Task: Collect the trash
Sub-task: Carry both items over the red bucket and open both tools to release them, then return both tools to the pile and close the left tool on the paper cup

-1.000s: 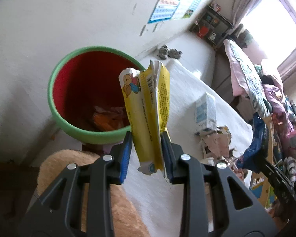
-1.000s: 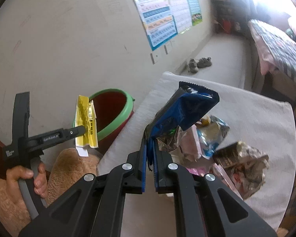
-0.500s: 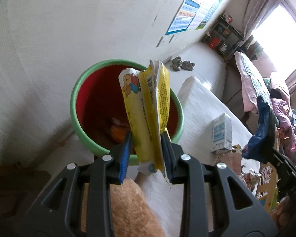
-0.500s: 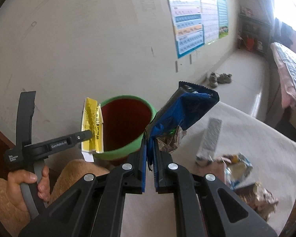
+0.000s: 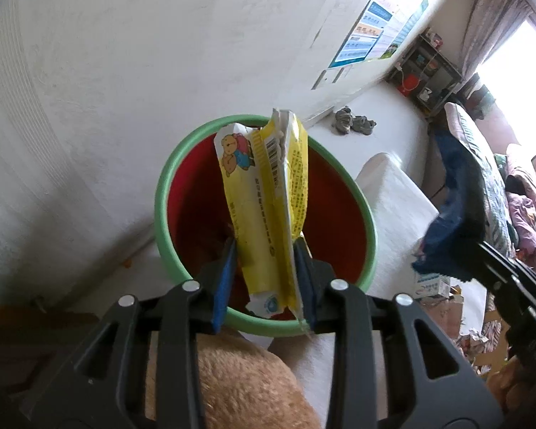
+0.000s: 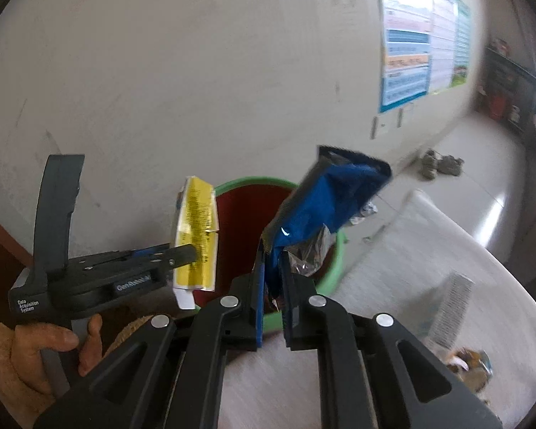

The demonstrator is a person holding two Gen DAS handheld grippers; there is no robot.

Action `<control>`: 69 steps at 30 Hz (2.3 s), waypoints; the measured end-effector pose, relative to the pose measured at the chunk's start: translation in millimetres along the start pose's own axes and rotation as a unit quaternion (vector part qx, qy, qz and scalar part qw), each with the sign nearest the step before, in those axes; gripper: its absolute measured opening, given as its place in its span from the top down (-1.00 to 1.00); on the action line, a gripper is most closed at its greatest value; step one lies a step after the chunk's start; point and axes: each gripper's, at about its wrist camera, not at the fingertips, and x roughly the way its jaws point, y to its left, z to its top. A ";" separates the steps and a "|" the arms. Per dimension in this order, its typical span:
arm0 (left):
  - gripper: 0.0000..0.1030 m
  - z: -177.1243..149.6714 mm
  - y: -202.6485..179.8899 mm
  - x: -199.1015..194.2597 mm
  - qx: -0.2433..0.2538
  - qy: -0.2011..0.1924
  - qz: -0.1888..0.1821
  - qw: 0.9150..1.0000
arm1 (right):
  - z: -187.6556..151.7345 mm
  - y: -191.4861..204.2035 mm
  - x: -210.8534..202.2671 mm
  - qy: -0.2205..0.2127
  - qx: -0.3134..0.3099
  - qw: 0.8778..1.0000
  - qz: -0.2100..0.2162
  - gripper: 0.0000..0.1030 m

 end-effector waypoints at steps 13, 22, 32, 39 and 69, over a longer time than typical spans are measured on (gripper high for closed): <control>-0.21 -9.5 -6.7 -3.6 -0.004 -0.004 0.007 1.000 | -30.0 -19.8 -25.3 0.001 0.069 0.998 0.008 0.04; -0.22 -33.0 -46.5 -6.4 0.034 0.019 -0.025 0.999 | -103.8 -60.9 -90.0 -0.003 0.139 0.989 -0.055 -0.05; -0.22 -68.9 -104.3 -2.4 0.091 0.062 -0.057 0.992 | -182.4 -126.8 -143.2 0.023 0.240 0.961 -0.133 -0.29; -0.25 -90.9 -144.4 0.3 0.138 0.087 -0.071 0.984 | -227.7 -160.6 -139.9 0.077 0.288 0.940 -0.167 -0.58; 0.33 -164.8 -212.8 59.1 0.226 0.232 -0.123 0.938 | -230.7 -160.2 -149.3 0.024 0.342 0.936 -0.081 0.42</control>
